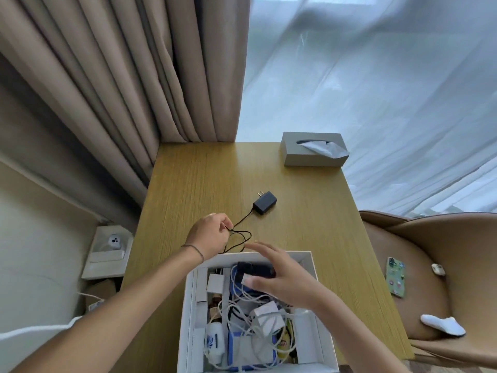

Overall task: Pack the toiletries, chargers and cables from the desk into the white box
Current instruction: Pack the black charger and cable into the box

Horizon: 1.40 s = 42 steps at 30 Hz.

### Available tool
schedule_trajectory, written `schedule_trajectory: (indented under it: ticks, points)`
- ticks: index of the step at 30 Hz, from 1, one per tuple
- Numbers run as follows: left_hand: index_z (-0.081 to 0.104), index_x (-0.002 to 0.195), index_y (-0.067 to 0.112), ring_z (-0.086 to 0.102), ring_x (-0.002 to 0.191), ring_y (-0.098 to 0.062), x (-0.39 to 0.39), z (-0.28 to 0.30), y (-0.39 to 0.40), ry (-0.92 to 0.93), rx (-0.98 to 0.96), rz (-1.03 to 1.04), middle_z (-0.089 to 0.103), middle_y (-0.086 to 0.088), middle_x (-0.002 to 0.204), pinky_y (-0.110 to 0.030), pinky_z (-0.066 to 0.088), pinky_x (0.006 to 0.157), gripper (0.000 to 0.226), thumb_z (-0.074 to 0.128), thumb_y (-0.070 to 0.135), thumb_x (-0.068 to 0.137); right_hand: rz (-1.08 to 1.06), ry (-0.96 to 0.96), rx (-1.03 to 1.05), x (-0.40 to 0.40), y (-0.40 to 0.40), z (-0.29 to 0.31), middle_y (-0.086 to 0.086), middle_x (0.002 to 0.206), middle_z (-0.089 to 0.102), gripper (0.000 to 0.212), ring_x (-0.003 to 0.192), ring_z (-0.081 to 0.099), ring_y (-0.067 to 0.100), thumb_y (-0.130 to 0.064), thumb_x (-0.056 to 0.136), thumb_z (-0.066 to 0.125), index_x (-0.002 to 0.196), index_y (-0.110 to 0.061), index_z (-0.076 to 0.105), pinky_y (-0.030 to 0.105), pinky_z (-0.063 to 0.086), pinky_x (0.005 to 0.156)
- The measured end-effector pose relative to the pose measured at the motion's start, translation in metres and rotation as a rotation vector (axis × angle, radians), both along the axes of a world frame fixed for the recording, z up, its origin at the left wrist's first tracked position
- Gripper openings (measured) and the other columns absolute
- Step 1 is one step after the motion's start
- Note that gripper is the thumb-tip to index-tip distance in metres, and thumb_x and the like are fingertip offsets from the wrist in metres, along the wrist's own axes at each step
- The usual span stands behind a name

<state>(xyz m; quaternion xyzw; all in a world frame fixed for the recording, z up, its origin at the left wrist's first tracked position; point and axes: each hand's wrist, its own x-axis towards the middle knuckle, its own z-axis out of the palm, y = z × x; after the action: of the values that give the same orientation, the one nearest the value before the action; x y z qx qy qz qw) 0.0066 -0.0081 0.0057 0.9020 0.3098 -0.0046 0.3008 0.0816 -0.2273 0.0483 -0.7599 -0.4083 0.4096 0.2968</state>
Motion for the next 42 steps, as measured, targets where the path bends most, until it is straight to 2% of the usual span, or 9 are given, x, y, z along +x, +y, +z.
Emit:
schedule_trajectory:
  ticks: [2,6,15,20,25,31,36,39,42]
  points:
    - [0.066,0.097,0.029,0.061,0.08,-0.007,0.022,-0.005,0.003,0.03,0.008,-0.034,0.064,0.01,0.09,-0.031,0.056,0.073,0.019,0.053,0.015,0.092,-0.202,-0.043,0.008,0.02,0.007,-0.005,-0.015,0.141,0.048,0.055,0.132,0.048,0.009,-0.051,0.09,0.066,0.142,-0.04,0.051,0.043,0.043,0.112]
    - [0.065,0.103,0.027,0.061,0.084,-0.012,0.069,-0.026,0.007,0.135,0.05,-0.063,0.064,0.006,0.1,-0.028,0.052,0.07,0.016,0.052,0.024,0.094,-0.469,-0.161,-0.011,0.05,0.019,-0.021,-0.011,0.123,0.065,0.027,0.112,0.059,0.01,-0.029,0.096,0.065,0.123,-0.029,0.067,0.027,0.046,0.091]
    - [0.061,0.116,0.022,0.06,0.099,-0.02,0.133,-0.088,0.025,0.364,0.081,-0.03,0.062,-0.002,0.114,-0.033,0.053,0.079,0.032,0.065,0.04,0.09,-0.588,-0.092,-0.032,0.078,0.037,-0.037,-0.012,0.113,0.071,0.022,0.103,0.063,0.006,-0.018,0.097,0.061,0.115,-0.024,0.072,0.025,0.052,0.091]
    - [0.067,0.097,0.024,0.059,0.093,-0.019,0.138,-0.106,0.026,0.38,0.033,-0.066,0.061,0.0,0.105,-0.031,0.049,0.074,0.015,0.066,0.036,0.089,-0.609,-0.056,-0.023,0.079,0.036,-0.041,-0.016,0.113,0.07,0.021,0.104,0.063,0.002,-0.022,0.098,0.061,0.116,-0.027,0.071,0.025,0.053,0.092]
    - [0.054,0.067,0.022,0.046,0.058,-0.017,0.143,-0.093,0.025,0.232,-0.358,-0.022,0.05,0.0,0.065,-0.029,0.036,0.06,0.034,0.051,0.033,0.099,-0.655,-0.02,0.028,0.082,0.034,-0.039,-0.014,0.104,0.071,0.019,0.098,0.064,-0.003,-0.021,0.098,0.062,0.112,-0.029,0.071,0.017,0.051,0.084]
    - [0.062,0.077,0.012,0.05,0.05,-0.015,0.148,-0.031,0.013,0.028,-0.826,0.082,0.052,0.001,0.055,-0.029,0.045,0.056,0.032,0.048,0.024,0.103,-0.678,0.062,0.067,0.079,0.041,-0.032,-0.011,0.106,0.074,0.021,0.102,0.067,0.0,-0.019,0.098,0.061,0.115,-0.025,0.073,0.026,0.055,0.094]
    - [0.063,0.086,0.005,0.05,0.048,-0.012,0.144,0.018,-0.003,-0.117,-1.079,0.117,0.05,0.0,0.055,-0.022,0.047,0.051,0.027,0.049,0.019,0.104,-0.731,0.451,0.264,0.068,0.065,-0.018,-0.013,0.123,0.071,0.044,0.117,0.063,-0.004,-0.015,0.098,0.063,0.139,-0.028,0.056,0.014,0.049,0.092]
    - [0.064,0.09,0.005,0.05,0.05,-0.012,0.139,0.051,-0.008,-0.206,-1.221,0.161,0.05,0.0,0.056,-0.024,0.047,0.051,0.024,0.051,0.02,0.103,-0.75,0.735,0.409,0.058,0.071,-0.01,-0.01,0.13,0.07,0.064,0.125,0.061,0.004,-0.019,0.091,0.071,0.146,-0.036,0.044,0.029,0.043,0.109]
    - [0.063,0.092,0.007,0.042,0.042,-0.009,0.133,0.085,-0.008,-0.207,-1.217,0.147,0.048,0.002,0.057,-0.02,0.037,0.039,0.024,0.05,0.023,0.104,-0.601,0.912,0.456,0.042,0.076,0.003,0.006,0.124,0.073,0.061,0.123,0.065,0.022,-0.015,0.091,0.07,0.146,-0.025,0.044,0.039,0.039,0.113]
